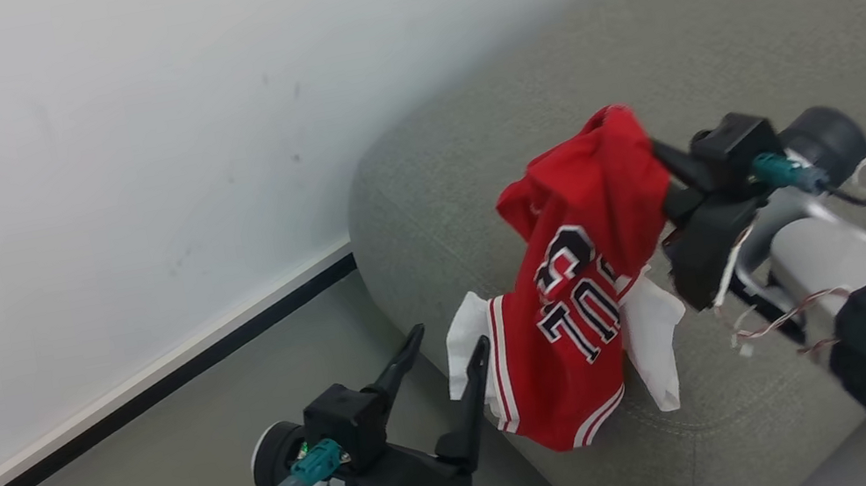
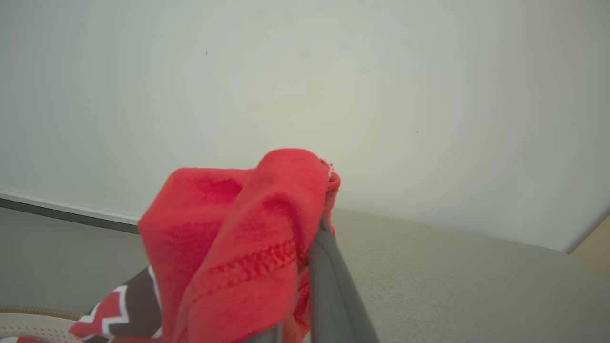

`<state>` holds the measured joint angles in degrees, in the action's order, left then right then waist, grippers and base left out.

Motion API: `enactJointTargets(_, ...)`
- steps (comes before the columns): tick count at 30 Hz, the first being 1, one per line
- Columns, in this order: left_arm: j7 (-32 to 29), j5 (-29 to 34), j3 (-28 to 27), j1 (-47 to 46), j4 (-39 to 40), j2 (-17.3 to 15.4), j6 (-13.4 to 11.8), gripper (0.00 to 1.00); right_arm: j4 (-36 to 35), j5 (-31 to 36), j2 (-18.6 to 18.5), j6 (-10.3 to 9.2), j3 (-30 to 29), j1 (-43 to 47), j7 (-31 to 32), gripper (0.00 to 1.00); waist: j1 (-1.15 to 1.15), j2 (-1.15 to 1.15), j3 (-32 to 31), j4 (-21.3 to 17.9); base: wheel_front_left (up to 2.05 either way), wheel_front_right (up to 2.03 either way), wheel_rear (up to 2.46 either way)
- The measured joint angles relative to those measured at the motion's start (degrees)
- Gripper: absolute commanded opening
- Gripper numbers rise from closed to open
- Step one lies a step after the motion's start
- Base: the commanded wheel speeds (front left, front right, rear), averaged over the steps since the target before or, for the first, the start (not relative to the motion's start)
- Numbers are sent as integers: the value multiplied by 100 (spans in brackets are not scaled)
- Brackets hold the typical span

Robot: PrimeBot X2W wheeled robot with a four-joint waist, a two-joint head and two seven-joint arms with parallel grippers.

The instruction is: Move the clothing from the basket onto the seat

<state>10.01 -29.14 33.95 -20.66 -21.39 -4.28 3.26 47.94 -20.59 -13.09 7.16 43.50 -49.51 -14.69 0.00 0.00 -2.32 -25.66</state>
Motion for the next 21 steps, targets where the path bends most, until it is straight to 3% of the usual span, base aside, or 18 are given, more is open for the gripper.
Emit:
enactJointTargets(7, 0, 53, 165, -2, 64, 60, -5, 100, -130, -40, -386, 0, -140, -287, 0, 0, 0, 0, 145, -105, 0, 0, 0)
enactJointTargets(15, 0, 176, 240, 1, 446, 23, -124, 100, -292, -187, -731, 1, -512, -1227, 0, 0, 0, 0, 503, 103, 0, 0, 0)
enactJointTargets(21, -10, 353, 259, -7, 739, -194, -124, 100, -300, -270, -828, 1, -720, -1914, 55, 0, 0, 0, 900, 309, 0, 0, 0)
